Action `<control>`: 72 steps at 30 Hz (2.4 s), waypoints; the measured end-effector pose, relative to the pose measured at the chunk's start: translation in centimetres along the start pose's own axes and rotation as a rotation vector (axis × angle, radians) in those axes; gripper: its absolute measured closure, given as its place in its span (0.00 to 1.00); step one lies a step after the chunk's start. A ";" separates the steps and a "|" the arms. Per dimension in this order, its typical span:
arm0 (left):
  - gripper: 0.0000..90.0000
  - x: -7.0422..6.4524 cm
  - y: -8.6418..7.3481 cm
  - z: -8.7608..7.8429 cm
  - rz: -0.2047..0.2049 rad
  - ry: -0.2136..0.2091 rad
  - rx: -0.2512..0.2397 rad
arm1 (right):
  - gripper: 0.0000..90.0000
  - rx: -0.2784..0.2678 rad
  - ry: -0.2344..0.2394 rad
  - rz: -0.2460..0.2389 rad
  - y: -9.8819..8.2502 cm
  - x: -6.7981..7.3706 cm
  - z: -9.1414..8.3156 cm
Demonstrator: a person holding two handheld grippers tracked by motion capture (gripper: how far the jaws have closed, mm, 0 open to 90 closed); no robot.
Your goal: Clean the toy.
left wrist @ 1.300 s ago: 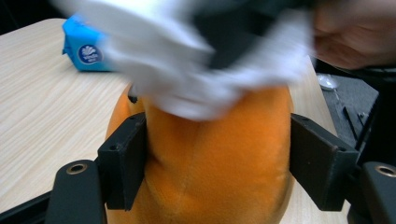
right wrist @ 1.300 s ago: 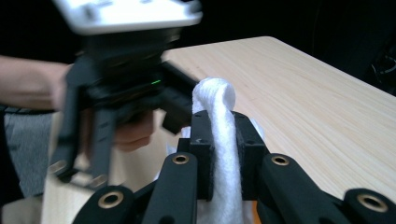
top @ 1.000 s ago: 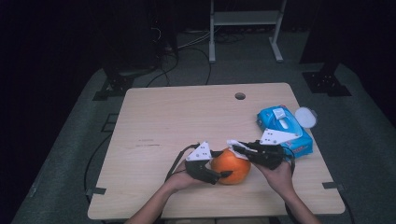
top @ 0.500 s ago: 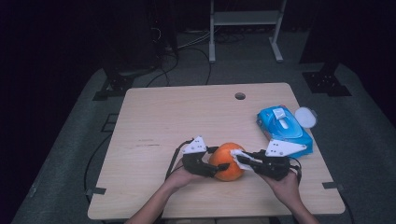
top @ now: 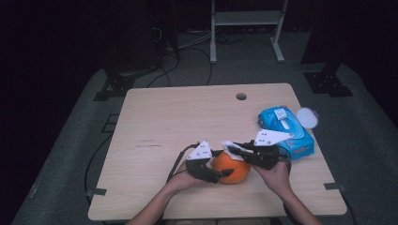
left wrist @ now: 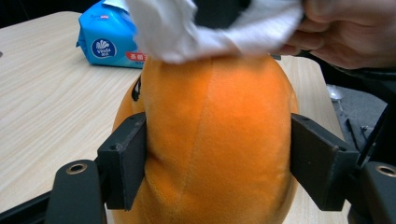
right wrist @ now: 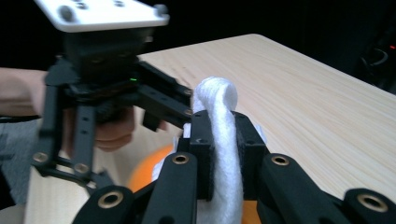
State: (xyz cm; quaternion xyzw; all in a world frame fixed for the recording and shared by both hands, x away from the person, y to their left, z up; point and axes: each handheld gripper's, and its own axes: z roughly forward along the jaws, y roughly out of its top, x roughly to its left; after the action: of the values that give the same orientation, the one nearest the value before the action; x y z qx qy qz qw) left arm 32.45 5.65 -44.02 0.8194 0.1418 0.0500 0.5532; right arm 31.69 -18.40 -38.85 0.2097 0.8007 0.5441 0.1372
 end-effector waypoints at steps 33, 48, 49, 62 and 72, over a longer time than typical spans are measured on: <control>0.29 0.6 -0.1 -0.2 -0.029 0.005 0.001 | 0.89 0.001 0.012 -0.002 0.1 0.5 0.0; 0.29 1.1 -0.2 -0.4 -0.056 0.013 -0.011 | 0.89 0.008 -0.059 0.055 -2.5 0.0 -3.2; 0.29 1.1 -0.2 -0.3 -0.063 0.015 -0.013 | 0.89 0.015 -0.054 0.030 -2.3 0.6 -3.1; 0.29 0.3 0.0 -0.1 -0.016 0.015 0.008 | 0.89 0.025 -0.008 -0.054 0.4 1.6 -0.1; 0.29 0.5 -0.1 -0.2 -0.022 0.009 0.003 | 0.89 0.029 -0.060 -0.016 0.0 -0.6 -0.6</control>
State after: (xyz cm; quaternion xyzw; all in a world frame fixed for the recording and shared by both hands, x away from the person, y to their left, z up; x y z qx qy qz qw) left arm 32.86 5.98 -44.08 0.8183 0.1532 0.0475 0.5520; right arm 31.95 -19.15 -38.68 0.2216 0.8057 0.5248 0.1622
